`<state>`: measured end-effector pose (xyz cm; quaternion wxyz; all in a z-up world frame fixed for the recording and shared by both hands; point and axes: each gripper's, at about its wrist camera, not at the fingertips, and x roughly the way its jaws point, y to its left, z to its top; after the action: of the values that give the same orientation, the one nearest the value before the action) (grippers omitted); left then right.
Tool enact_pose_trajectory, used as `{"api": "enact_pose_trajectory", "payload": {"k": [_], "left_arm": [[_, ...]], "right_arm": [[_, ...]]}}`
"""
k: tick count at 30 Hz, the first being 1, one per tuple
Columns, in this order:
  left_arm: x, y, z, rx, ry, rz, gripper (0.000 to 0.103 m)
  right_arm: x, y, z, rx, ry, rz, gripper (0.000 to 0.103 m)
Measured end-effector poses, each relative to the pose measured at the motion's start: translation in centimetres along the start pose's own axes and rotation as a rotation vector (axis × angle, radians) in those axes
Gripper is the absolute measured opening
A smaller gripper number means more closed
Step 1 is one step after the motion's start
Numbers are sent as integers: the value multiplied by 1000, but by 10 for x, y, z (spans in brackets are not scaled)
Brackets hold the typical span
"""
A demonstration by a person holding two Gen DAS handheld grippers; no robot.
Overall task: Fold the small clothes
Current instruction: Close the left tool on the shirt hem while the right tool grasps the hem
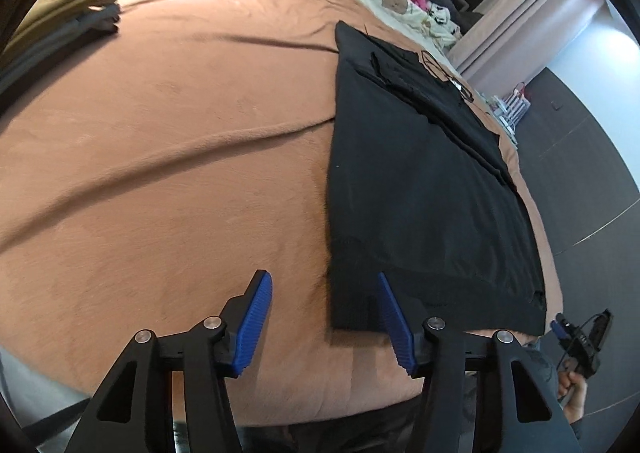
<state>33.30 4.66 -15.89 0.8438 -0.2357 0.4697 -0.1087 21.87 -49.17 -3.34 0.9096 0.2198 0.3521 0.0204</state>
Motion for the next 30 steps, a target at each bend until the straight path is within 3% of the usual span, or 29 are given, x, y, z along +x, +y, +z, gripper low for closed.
{"api": "enact_pose_trajectory", "payload": {"k": [6,17,23,30], "left_arm": [[21,2,15,-28,44,-30,46],[38,5,30,-76,70,-79,46],[36,16,23,-177,95,-171,44],[39,16,24,-193,91,-151,39]], "right_arm": [[14,-10,7,62,35,80,58],[30,-37,17,139,53,139,52],[28,-47,7,145,76,266,52],[33,-70,6,177,79,314,48]]}}
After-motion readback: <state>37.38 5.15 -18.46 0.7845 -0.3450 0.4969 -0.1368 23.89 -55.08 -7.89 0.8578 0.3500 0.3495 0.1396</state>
